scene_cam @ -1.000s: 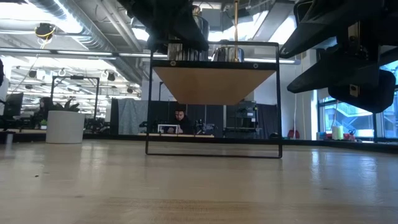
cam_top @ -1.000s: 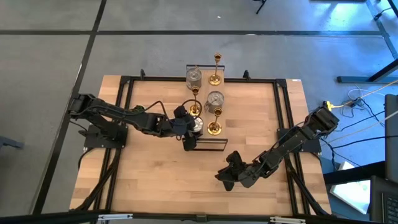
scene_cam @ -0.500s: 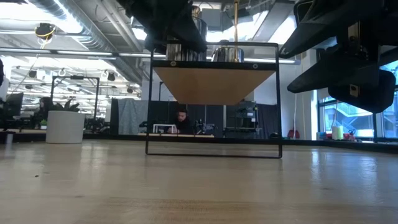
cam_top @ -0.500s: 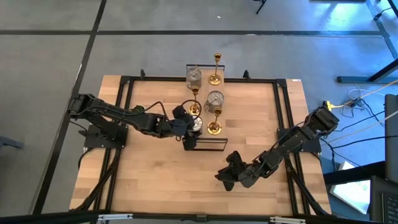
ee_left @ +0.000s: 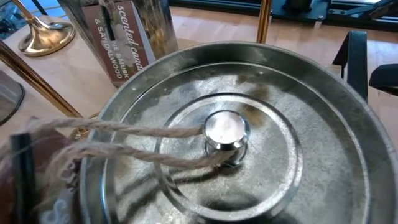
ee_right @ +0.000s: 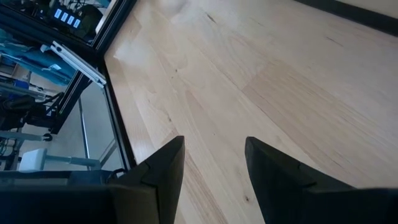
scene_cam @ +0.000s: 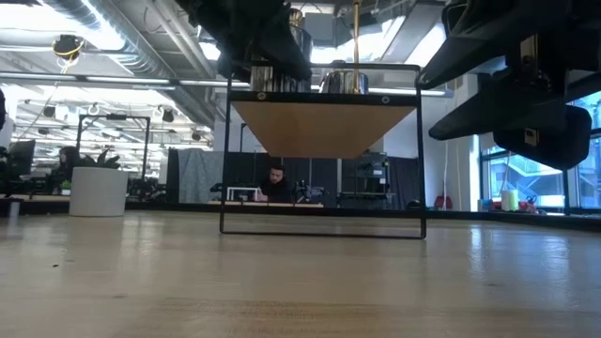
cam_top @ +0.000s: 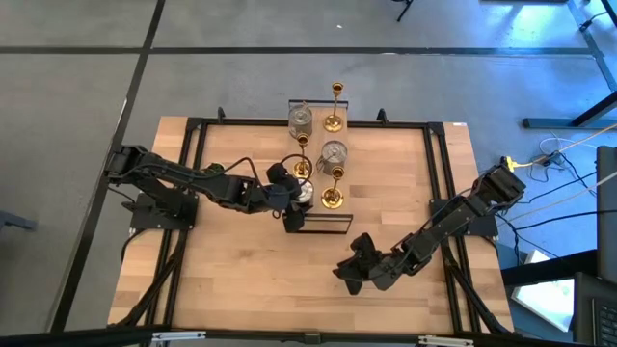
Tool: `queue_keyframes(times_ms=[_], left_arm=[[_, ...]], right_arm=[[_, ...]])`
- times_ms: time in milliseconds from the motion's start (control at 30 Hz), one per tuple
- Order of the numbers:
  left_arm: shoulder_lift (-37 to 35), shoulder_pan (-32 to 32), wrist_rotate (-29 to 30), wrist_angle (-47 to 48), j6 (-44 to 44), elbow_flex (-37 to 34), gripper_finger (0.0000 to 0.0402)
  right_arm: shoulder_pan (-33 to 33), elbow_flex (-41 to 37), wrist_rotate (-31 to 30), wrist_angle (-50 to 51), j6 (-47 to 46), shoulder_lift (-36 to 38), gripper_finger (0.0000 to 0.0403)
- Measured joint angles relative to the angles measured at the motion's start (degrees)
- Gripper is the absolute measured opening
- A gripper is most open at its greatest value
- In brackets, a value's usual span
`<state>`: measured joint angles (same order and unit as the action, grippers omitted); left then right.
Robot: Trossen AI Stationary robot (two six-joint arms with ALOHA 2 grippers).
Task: Pick & Place candle stick holders
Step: Put the silver scented candle on the shelf
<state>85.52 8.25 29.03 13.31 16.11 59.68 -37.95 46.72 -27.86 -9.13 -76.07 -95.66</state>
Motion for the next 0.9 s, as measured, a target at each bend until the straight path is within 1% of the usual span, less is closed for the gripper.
queue_keyframes(times_ms=[500, 800, 900], left_arm=[[-0.4, 0.1, -0.3, 0.8, 3.8, 0.3, 0.04], [-3.4, 0.2, -0.6, 3.1, 4.7, 0.2, 0.04], [-3.7, 0.2, -2.8, 2.9, 5.2, 0.2, 0.04]], right_arm=[[0.0, 0.0, 0.0, 0.0, 0.0, 0.0, 0.0174], [0.0, 0.0, -0.2, 0.5, 0.0, 0.0, 0.0174], [0.1, 0.0, -0.2, 0.7, 0.0, 0.0, 0.0174]])
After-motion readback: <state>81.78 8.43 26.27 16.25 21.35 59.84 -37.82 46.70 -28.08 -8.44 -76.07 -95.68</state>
